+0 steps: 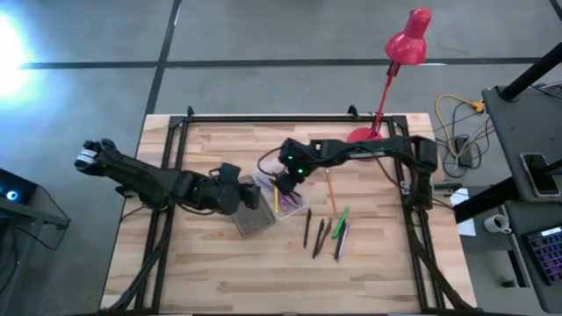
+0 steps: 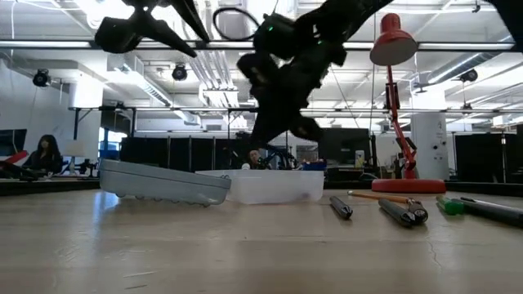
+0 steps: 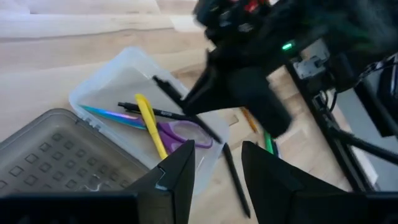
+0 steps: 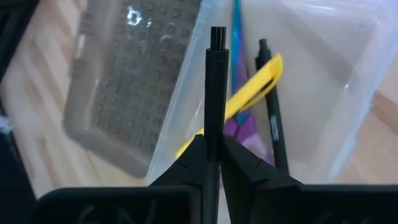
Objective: Pick & place school supplies into a supply box
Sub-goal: Put the black pen into the gray supply box, then put the yellow pencil into the gray supply box
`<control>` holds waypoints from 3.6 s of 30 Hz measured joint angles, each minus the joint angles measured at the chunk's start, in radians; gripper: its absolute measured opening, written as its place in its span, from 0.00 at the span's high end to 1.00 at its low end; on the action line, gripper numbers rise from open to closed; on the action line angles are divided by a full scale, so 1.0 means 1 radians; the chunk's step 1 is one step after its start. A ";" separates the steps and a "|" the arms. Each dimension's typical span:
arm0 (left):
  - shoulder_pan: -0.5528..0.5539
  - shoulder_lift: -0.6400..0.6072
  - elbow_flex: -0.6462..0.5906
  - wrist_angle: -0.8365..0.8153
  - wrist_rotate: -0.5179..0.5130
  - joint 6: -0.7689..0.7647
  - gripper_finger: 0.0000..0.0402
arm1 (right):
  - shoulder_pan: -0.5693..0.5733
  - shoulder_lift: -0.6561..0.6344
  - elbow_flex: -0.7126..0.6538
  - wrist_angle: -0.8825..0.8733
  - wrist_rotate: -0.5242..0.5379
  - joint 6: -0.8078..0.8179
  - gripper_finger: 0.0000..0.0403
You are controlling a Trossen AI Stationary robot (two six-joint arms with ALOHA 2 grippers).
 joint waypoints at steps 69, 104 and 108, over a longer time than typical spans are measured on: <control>0.011 0.998 0.765 -0.093 0.294 -0.205 0.63 | 0.336 -1.070 -0.779 -0.477 0.405 0.283 0.52; 0.088 1.032 0.774 -0.129 0.396 -0.034 0.98 | 0.336 -1.064 -0.797 -0.478 0.417 0.342 0.52; 0.091 1.032 0.824 -0.131 0.402 -0.025 0.99 | 0.336 -1.064 -0.798 -0.477 0.425 0.328 0.52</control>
